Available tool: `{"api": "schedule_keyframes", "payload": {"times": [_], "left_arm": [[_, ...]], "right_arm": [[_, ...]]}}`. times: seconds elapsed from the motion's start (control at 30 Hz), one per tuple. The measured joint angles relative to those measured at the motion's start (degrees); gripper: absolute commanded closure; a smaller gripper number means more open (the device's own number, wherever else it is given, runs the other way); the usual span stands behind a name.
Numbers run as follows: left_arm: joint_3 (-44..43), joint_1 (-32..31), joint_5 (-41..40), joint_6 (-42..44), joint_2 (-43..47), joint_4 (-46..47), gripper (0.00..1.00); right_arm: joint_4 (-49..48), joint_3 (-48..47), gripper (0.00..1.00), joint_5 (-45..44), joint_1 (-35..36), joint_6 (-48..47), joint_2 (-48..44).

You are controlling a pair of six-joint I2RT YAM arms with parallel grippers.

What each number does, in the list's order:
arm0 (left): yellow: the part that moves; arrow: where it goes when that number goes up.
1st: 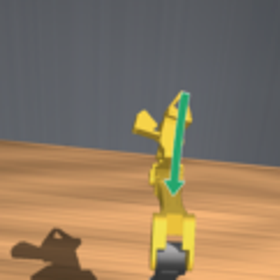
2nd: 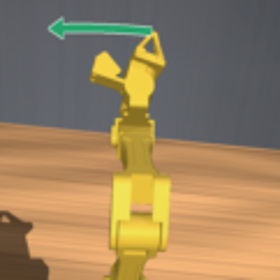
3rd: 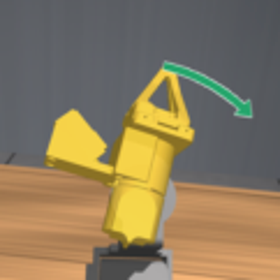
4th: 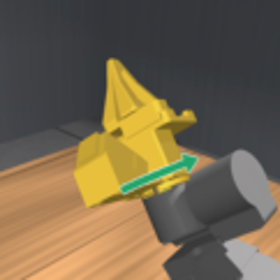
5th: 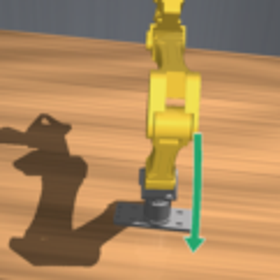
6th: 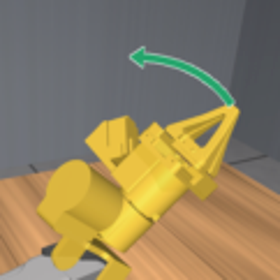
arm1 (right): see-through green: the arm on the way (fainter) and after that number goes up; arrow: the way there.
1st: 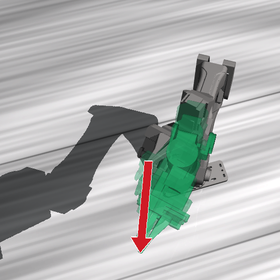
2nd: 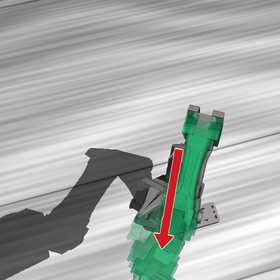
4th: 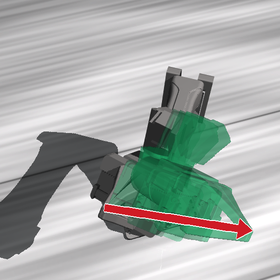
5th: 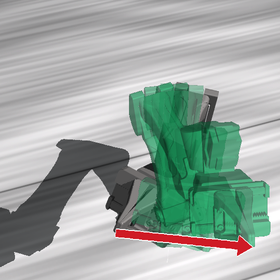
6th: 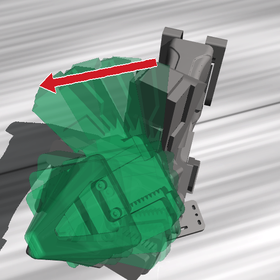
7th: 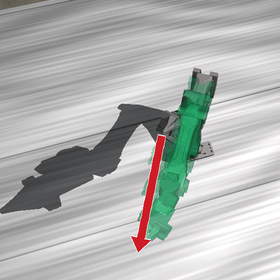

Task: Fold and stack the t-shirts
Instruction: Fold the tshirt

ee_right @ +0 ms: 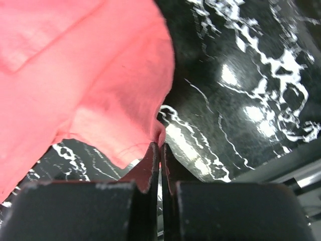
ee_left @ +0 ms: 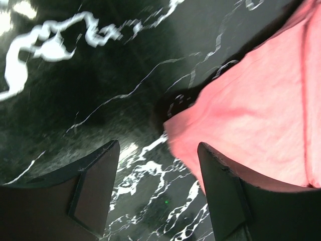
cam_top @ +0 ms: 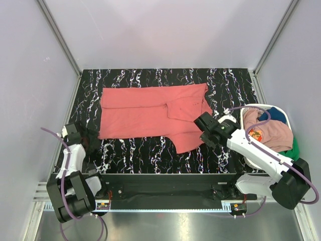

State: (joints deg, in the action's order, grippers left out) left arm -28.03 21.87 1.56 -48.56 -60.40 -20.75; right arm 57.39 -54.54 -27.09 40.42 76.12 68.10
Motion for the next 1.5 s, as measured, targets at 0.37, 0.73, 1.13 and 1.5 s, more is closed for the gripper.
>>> {"api": "schedule_keyframes", "payload": {"times": [0.37, 0.73, 1.13, 1.5], "left_arm": [[4.68, 0.02, 1.73, -4.46, -2.47, 8.39, 0.34], [4.66, 0.02, 3.10, -5.38, -6.75, 14.88, 0.46], [4.66, 0.02, 3.96, -5.57, -7.19, 14.19, 0.86], [3.13, 0.00, 7.23, -3.54, -9.46, 14.58, 1.00]], "right_arm": [[-2.23, -3.15, 1.00, -0.66, 0.00, -5.81, 0.52], [-2.49, -4.28, 1.00, -0.96, 0.00, -7.17, -0.09], [-2.40, -6.75, 1.00, -3.37, 0.00, -7.41, 0.44], [-2.19, -7.19, 1.00, -5.35, 0.02, -8.87, 0.39]]}}
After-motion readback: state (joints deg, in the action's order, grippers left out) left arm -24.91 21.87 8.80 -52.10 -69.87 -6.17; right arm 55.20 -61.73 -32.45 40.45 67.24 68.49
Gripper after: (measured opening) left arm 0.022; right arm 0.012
